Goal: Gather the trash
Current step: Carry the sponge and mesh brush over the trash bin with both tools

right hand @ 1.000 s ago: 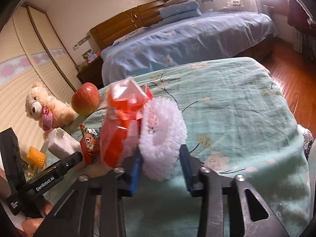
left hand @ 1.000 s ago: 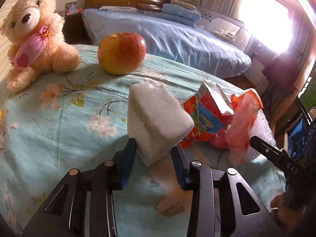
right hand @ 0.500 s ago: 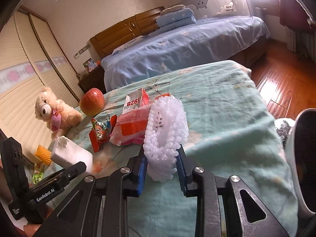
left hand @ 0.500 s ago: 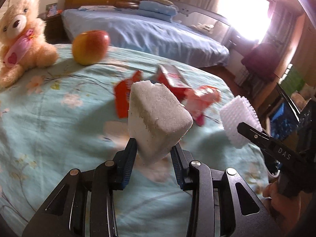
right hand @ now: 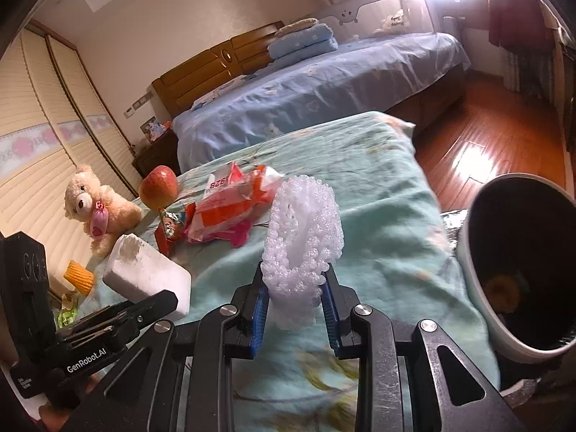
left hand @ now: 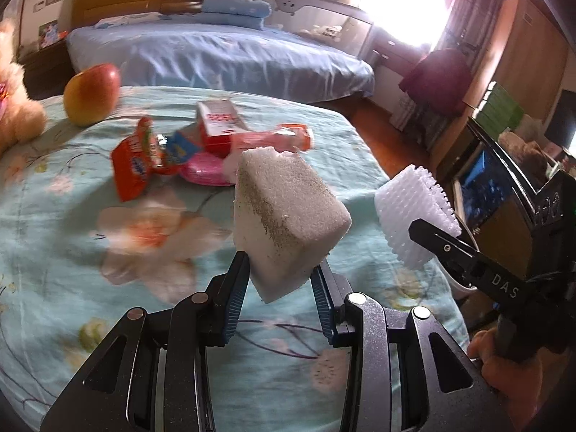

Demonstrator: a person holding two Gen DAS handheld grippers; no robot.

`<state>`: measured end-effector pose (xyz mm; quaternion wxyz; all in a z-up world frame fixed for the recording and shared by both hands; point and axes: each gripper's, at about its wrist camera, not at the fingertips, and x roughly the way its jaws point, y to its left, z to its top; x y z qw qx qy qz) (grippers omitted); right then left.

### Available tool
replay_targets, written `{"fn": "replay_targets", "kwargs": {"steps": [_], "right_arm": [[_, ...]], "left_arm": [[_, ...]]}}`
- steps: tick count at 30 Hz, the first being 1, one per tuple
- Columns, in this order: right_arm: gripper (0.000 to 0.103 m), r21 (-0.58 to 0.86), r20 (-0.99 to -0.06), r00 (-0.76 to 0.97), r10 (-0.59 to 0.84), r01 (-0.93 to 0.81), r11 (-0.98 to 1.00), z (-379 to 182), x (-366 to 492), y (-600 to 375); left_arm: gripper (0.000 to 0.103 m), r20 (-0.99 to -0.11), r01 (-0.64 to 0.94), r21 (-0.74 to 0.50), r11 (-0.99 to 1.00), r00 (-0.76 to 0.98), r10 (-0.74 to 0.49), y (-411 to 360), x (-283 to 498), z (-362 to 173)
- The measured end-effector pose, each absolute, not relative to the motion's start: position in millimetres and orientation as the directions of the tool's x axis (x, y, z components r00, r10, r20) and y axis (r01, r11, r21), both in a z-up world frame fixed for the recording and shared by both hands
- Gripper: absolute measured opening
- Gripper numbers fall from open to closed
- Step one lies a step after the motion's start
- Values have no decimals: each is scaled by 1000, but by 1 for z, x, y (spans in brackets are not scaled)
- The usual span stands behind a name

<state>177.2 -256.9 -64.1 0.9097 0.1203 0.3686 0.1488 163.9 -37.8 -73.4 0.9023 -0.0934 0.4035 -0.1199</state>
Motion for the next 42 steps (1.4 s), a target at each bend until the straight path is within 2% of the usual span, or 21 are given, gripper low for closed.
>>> {"fn": "replay_targets", "kwargs": {"steps": [42], "right_arm": [[28, 321, -611, 767, 196, 13, 947, -56, 136, -362]], "left_arm": [[34, -705, 368, -244, 897, 568, -425, -156, 167, -65]]}}
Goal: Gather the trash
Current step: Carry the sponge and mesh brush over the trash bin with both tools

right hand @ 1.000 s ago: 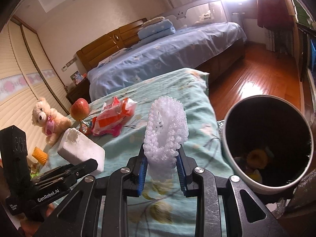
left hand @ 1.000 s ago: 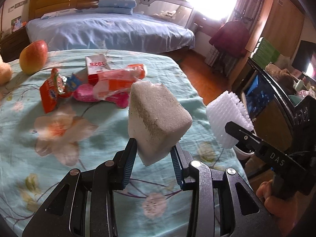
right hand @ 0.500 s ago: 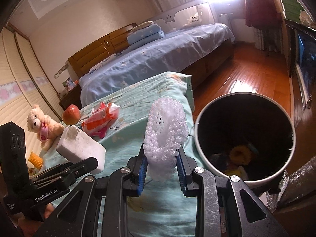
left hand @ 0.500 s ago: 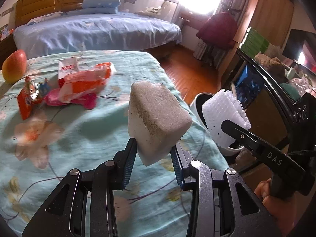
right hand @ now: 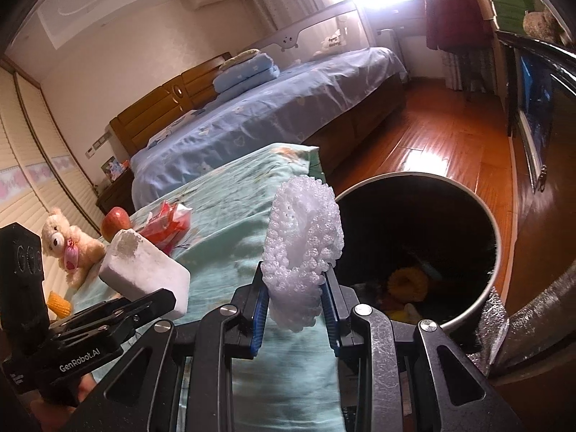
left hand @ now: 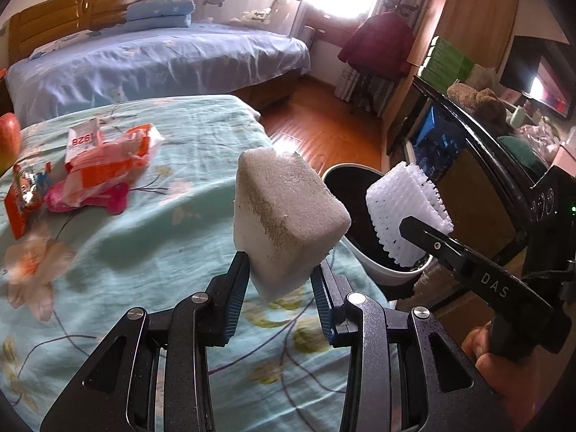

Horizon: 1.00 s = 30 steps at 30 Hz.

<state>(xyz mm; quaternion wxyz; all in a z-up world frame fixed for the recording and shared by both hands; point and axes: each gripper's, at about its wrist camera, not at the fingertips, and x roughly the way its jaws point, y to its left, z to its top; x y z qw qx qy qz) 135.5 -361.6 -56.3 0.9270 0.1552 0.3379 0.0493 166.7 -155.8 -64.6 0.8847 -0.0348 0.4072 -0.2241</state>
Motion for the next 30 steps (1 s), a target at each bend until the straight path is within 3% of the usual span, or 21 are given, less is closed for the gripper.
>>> {"fn": "replay_targets", "kwargs": {"steps": [30], "right_arm": [[28, 306, -640, 762, 95, 139, 942, -70, 139, -423]], "left_arm": [[34, -725, 475, -221, 852, 504, -469, -234, 195, -66]]}}
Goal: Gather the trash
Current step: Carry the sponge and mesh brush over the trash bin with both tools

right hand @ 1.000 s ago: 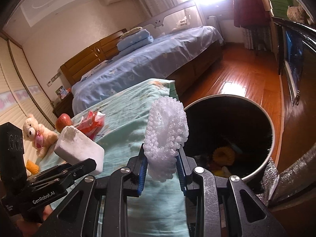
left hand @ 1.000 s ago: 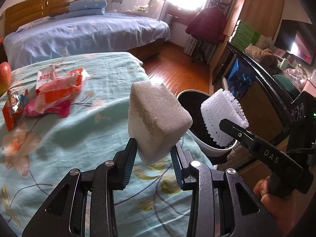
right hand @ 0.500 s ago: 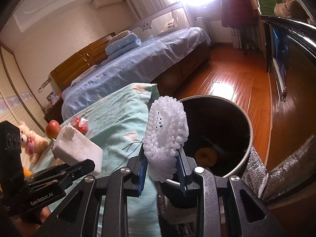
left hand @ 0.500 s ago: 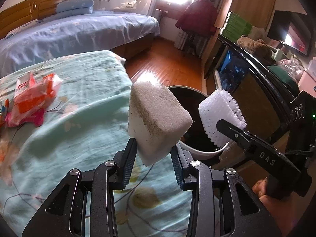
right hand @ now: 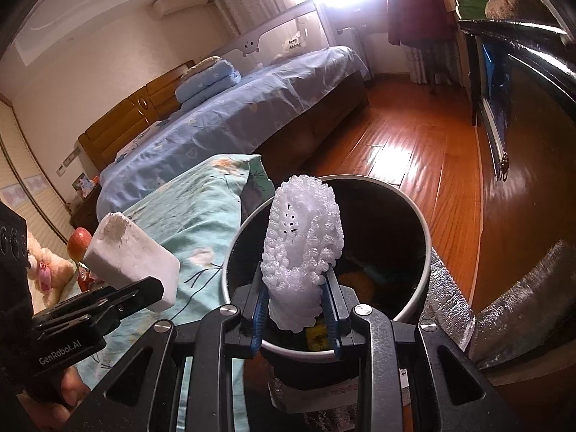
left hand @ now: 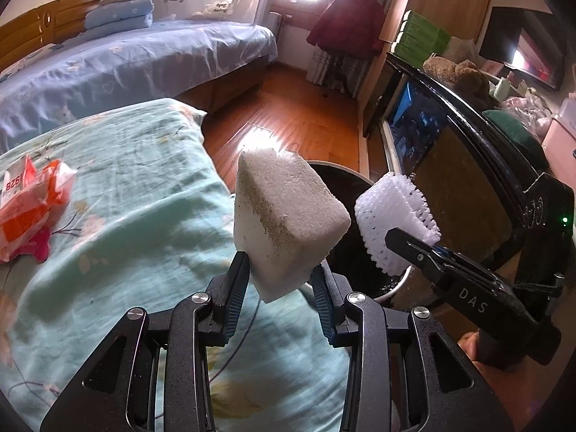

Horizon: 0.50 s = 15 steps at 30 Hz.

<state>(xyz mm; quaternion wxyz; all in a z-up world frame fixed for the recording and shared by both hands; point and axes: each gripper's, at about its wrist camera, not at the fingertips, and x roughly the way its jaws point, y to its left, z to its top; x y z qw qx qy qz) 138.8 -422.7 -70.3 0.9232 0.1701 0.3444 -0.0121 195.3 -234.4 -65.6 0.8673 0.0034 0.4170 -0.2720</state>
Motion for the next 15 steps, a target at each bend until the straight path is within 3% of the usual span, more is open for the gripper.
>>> {"fn": "replay_targets", "kwargs": {"steps": [15], "right_arm": [[28, 289, -655, 752, 74, 159, 944, -71, 149, -438]], "left_arm": [[34, -746, 498, -233, 835, 459, -482, -264, 209, -76]]}}
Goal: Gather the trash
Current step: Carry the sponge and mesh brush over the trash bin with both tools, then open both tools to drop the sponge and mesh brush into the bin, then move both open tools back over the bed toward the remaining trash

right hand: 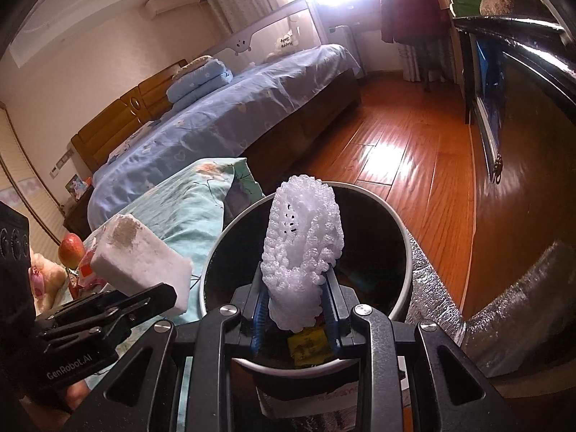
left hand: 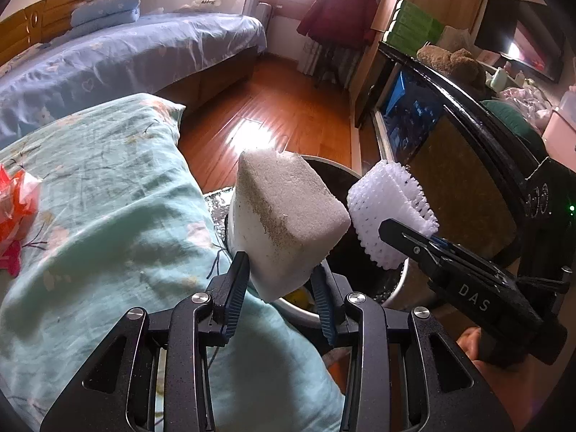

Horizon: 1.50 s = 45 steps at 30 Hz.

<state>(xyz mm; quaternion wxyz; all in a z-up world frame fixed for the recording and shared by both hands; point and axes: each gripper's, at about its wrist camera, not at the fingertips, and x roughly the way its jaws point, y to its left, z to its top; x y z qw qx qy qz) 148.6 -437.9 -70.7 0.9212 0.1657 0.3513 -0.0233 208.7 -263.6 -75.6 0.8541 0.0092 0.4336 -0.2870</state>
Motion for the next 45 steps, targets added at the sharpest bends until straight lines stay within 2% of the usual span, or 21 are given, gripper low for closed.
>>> {"fn": "replay_targets", "kwargs": {"steps": [18, 21, 23, 24, 26, 27, 31, 36, 38, 45], "right_arm": [[28, 298, -680, 729, 75, 182, 937, -76, 163, -453], [30, 298, -684, 726, 74, 186, 936, -75, 166, -456], [32, 297, -686, 724, 72, 189, 936, -75, 168, -458], [33, 299, -686, 724, 72, 191, 935, -75, 168, -458], [45, 303, -686, 724, 70, 197, 932, -75, 169, -460], [46, 306, -685, 725, 68, 201, 931, -75, 168, -461], [64, 315, -682, 728, 70, 206, 926, -75, 166, -461], [71, 327, -673, 735, 82, 196, 924, -71, 162, -453], [78, 334, -665, 741, 91, 186, 924, -69, 160, -446], [85, 328, -653, 746, 128, 127, 936, -63, 157, -418]], "left_arm": [[34, -752, 512, -243, 824, 437, -493, -282, 220, -78], [45, -757, 521, -240, 819, 428, -494, -284, 220, -80], [55, -756, 516, -233, 824, 437, -488, -282, 220, -79], [57, -755, 512, -234, 827, 441, -486, -281, 220, -79], [61, -753, 502, -241, 831, 443, -486, -276, 221, -79], [62, -753, 498, -244, 832, 443, -486, -274, 220, -79], [68, -751, 480, -245, 843, 456, -478, -260, 216, -78], [68, -750, 445, -258, 858, 468, -468, -236, 209, -79], [68, -750, 426, -265, 865, 473, -463, -226, 206, -79], [69, -745, 371, -289, 883, 492, -450, -187, 193, -80]]}}
